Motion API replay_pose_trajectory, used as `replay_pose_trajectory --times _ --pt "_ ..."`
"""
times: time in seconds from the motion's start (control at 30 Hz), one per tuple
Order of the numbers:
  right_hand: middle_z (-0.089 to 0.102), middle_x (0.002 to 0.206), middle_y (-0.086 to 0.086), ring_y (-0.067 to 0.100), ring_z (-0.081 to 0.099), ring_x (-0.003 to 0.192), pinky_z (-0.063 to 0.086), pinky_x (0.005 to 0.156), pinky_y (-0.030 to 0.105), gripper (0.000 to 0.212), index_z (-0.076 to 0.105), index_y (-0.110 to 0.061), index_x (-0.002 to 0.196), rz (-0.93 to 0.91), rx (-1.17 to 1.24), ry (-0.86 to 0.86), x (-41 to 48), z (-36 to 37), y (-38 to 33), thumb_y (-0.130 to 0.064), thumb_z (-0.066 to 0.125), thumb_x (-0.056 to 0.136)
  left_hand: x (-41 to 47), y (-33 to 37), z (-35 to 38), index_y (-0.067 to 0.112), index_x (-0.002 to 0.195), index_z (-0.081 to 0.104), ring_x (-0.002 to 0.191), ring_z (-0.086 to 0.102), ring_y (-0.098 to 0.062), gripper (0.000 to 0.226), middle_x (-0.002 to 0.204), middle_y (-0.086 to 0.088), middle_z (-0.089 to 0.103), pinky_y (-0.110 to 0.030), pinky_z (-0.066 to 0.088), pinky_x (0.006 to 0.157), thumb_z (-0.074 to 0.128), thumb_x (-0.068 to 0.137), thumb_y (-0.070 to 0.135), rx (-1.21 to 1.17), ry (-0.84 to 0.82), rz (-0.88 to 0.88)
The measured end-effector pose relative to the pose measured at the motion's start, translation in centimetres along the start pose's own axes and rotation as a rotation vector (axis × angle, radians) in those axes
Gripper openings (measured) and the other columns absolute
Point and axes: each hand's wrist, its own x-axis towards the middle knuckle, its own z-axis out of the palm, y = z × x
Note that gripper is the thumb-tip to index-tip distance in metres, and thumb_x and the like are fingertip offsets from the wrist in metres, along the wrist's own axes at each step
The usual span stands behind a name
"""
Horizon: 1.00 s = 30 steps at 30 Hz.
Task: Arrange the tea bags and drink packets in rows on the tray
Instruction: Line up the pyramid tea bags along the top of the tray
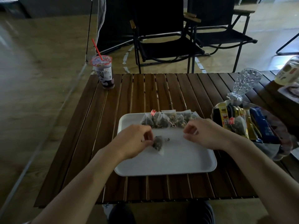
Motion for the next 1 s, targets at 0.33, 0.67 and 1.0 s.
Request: replay_pose_trajectory --times 0.33,0.67,1.0 --pt "0.066 0.091 -0.01 0.001 0.061 0.082 0.048 0.072 0.017 0.019 0.069 -0.02 0.101 0.004 0.018 -0.041 0.0 0.2 0.0 -0.035 0.064 0.092 -2.5 -1.5 -3.5 0.031 0.088 0.063 0.073 0.064 0.001 0.01 0.084 0.016 0.064 -0.014 0.046 0.062 0.068 0.089 0.022 -0.043 0.207 -0.104" --pt "0.067 0.093 -0.009 0.002 0.063 0.083 0.051 0.074 0.018 0.021 0.068 -0.019 0.104 0.0 0.019 -0.079 0.0 0.3 0.2 -0.037 0.063 0.093 -1.9 -4.7 -3.3 0.025 0.105 0.062 0.09 0.059 -0.007 0.014 0.101 0.008 0.063 -0.014 0.038 0.064 0.065 0.091 0.021 0.023 0.297 -0.285" --pt "0.067 0.093 -0.008 0.003 0.064 0.083 0.051 0.073 0.018 0.022 0.067 -0.02 0.105 0.021 0.033 -0.107 0.3 0.3 0.3 -0.038 0.063 0.093 -0.4 -5.2 -1.6 0.022 0.108 0.064 0.086 0.056 -0.01 0.018 0.108 0.005 0.058 -0.022 0.043 0.072 0.068 0.09 0.02 0.065 0.312 -0.266"
